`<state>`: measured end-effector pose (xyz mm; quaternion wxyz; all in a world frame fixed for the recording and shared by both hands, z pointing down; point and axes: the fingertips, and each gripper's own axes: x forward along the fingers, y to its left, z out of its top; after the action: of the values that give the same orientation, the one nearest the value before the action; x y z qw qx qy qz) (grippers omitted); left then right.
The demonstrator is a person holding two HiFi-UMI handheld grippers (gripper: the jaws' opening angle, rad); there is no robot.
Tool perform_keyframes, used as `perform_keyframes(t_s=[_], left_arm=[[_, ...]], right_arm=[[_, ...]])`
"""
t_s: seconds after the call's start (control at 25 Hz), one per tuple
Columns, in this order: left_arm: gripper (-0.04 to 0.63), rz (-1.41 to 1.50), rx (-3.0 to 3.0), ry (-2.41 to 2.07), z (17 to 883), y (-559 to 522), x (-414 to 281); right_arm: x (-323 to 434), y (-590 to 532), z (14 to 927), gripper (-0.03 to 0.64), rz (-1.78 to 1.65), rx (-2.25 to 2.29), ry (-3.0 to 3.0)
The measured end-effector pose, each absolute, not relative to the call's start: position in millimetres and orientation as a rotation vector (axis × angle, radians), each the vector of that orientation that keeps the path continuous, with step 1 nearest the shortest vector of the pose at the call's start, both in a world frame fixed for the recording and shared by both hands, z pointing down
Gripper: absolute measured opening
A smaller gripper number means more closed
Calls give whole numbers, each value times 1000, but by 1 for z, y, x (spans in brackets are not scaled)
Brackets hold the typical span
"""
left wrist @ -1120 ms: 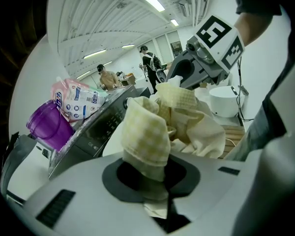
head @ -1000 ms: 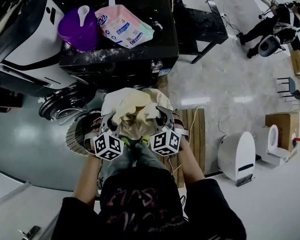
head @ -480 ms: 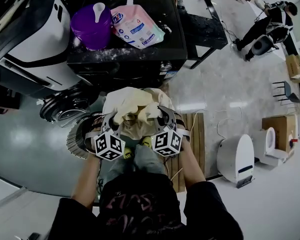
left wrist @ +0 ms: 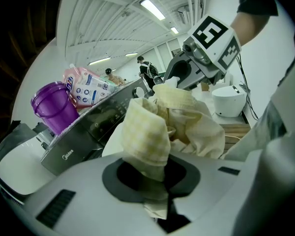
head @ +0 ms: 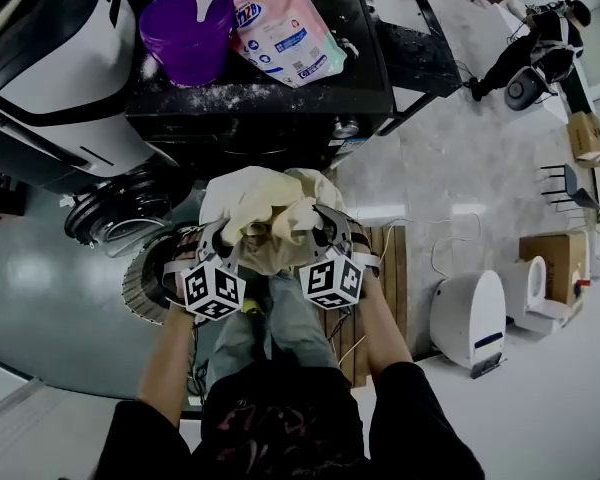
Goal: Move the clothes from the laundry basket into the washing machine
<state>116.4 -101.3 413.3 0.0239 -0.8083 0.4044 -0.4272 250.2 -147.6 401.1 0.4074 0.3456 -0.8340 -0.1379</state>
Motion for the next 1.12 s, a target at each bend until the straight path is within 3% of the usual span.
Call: perform_keyframes(t_s=[1.12], left_arm=[[68,-1266,-2275,1387,629,-223,80]], right_arm=[[216,-264,615,67,-521,896,-2181]])
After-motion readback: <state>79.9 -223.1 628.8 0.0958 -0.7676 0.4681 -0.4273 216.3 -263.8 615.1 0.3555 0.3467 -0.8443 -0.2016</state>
